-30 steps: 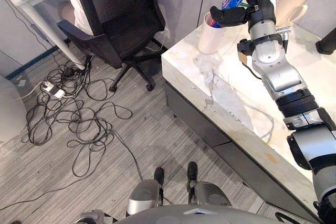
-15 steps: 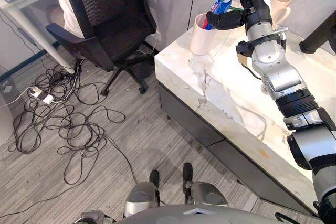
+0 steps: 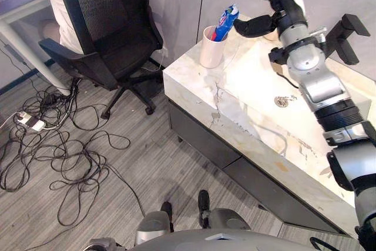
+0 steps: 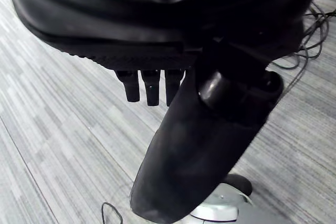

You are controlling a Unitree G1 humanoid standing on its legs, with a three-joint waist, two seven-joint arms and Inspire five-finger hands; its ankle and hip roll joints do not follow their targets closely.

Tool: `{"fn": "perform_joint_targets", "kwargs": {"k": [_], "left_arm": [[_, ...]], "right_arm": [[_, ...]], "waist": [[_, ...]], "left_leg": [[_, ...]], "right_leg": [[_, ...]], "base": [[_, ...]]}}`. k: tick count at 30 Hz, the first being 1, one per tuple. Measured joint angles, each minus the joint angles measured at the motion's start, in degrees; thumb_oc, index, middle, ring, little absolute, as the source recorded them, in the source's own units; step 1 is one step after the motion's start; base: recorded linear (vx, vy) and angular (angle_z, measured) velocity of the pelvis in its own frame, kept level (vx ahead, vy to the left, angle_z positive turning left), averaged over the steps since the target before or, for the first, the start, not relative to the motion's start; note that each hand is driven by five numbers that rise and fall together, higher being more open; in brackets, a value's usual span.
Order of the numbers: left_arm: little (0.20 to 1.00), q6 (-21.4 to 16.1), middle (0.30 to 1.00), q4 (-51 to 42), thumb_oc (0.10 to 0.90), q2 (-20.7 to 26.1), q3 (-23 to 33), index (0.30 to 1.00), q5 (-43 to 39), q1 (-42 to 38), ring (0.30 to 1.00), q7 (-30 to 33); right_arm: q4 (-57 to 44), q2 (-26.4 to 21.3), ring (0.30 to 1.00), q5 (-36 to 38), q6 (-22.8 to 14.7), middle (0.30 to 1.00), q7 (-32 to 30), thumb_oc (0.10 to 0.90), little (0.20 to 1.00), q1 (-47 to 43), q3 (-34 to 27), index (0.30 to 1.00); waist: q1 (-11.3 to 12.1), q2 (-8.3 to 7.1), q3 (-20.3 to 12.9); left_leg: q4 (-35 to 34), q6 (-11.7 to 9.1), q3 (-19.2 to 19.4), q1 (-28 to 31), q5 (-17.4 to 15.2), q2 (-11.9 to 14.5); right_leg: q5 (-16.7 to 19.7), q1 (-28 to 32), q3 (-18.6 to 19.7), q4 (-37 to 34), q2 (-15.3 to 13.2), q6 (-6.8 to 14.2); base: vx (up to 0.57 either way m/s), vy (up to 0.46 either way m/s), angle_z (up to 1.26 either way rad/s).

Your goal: Organize the bathroom.

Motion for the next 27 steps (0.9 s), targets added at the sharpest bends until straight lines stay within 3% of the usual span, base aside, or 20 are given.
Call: {"fn": "perform_joint_targets", "kwargs": {"k": [2, 4, 7, 10, 11, 14, 19, 20, 24, 27], "left_arm": [[0.9, -0.32, 0.9, 0.31, 0.8, -0.06, -0.01, 0.9, 0.0, 0.28, 0.9, 0.28], [0.9, -2.03, 0.9, 0.21, 0.8, -0.1, 0.02, 0.9, 0.0, 0.89, 0.9, 0.99], [0.9, -2.72, 0.9, 0.3, 0.8, -0.1, -0.08, 0.9, 0.0, 2.26, 0.9, 1.34], [0.9, -3.78, 0.9, 0.31, 0.8, -0.11, -0.11, 0.9, -0.06, 3.04, 0.9, 1.33], [0.9, -4.88, 0.9, 0.3, 0.8, -0.12, -0.17, 0.9, -0.07, 3.68, 0.9, 1.25], [0.9, -5.28, 0.9, 0.38, 0.8, -0.06, -0.67, 0.9, -0.09, 3.73, 0.9, 0.77], [0.9, -6.06, 0.9, 1.35, 0.8, -0.04, -0.88, 0.9, -0.48, 4.04, 0.9, -0.46], [0.9, -6.06, 0.9, 1.32, 0.8, -0.13, -1.05, 0.9, -0.53, 3.83, 0.9, -0.61], [0.9, -6.43, 0.9, 1.3, 0.8, -0.2, -1.61, 0.9, -1.7, 3.43, 0.9, -1.46], [0.9, -7.19, 0.9, 1.56, 0.8, 0.34, -1.61, 0.9, -2.88, 2.51, 0.9, -1.66]], "right_arm": [[-1.32, -2.4, 0.9, -1.02, -0.96, 0.9, -1.93, 0.8, 0.9, 0.11, -0.43, 0.9], [-6.2, -9.06, 0.9, -1.92, -1.07, 0.9, -3.92, 0.8, 0.9, 0.14, -1.81, 0.9], [-7.92, -14.18, 0.9, -1.89, -1.99, 0.9, -8.43, 0.8, 0.9, 0.02, -5.27, 0.9], [-4.54, -22.15, 0.9, -1.93, -1.82, 0.9, -13.72, 0.8, 0.9, -0.01, -8.09, 0.9], [1.08, -25.71, 0.9, -1.89, -0.8, 0.9, -16.39, 0.8, 0.9, 0.04, -11.82, 0.9], [9.75, -29.83, 0.9, -1.94, 0.61, 0.9, -21.07, 0.8, 0.9, 3.21, -19.5, 0.9], [20.88, -31.94, 0.9, -1.05, 1.97, 0.9, -27.36, 0.8, 0.9, 14.81, -34.35, 0.9], [23.67, -32.37, 0.9, 0.87, 1.99, 0.9, -28.39, 0.8, 0.9, 20.02, -38.3, 0.9], [29.78, -32.06, 0.9, 3.75, 2.24, 0.9, -29.27, 0.8, 0.9, 34.66, -46.36, 0.9], [35.54, -26.73, 0.9, 8.69, 3.55, 0.9, -28.9, 0.8, 0.9, 47.66, -56.92, 0.9]], "waist": [[-0.35, -0.07, -0.92], [-0.79, -0.18, -1.17], [-1.71, -0.66, -2.5], [-2.87, -1.46, -4.16], [-3.19, -1.97, -5.1], [-4.97, -2.39, -5.9], [-8.78, -1.23, -6.95], [-10.13, -0.53, -7.4], [-11.91, 1.19, -8.25], [-12.7, 1.4, -8.25]], "left_leg": [[0.02, 0.12, 0.48, 0.21, -0.14, 0.03], [-0.3, 0.18, 0.79, 0.5, -0.08, 0.03], [-1.09, 0.33, 1.68, 1.02, 0.02, 0.09], [-1.93, 0.51, 2.8, 1.43, 0.11, 0.01], [-2.53, 0.54, 4.08, 1.83, 0.12, 0.0], [-3.0, 0.8, 5.31, 2.27, 0.08, -0.22], [-3.94, 1.37, 7.98, 3.1, -0.1, -0.47], [-4.02, 1.55, 8.56, 3.02, -0.21, -0.53], [-4.82, 1.66, 9.66, 3.15, -0.2, -0.69], [-5.09, 2.06, 10.27, 3.0, -0.56, -0.46]], "right_leg": [[0.18, -0.11, 0.5, -0.18, 0.09, 0.12], [0.31, -0.11, 0.82, -0.22, 0.12, 0.16], [0.31, -0.23, 1.6, -0.34, 0.29, 0.18], [0.49, -0.66, 2.66, -0.6, 0.43, 0.44], [0.91, -0.93, 3.93, -1.05, 0.51, 0.82], [1.25, -0.93, 5.32, -1.62, 0.46, 1.08], [1.6, -1.11, 7.36, -2.45, 0.48, 1.7], [1.77, -1.37, 8.04, -2.79, 0.47, 1.96], [2.1, -1.93, 8.8, -3.15, 0.52, 2.31], [1.97, -2.29, 9.29, -3.1, 0.82, 2.14]], "base": [[-0.02, 0.056, -0.12], [-0.02, 0.06, -0.1], [-0.03, 0.055, -0.17], [-0.03, 0.059, -0.24], [-0.02, 0.077, -0.42], [-0.03, 0.046, -0.28], [-0.04, 0.052, -0.29], [-0.04, 0.043, -0.28], [-0.04, 0.043, -0.16], [-0.05, 0.029, -0.18]]}}
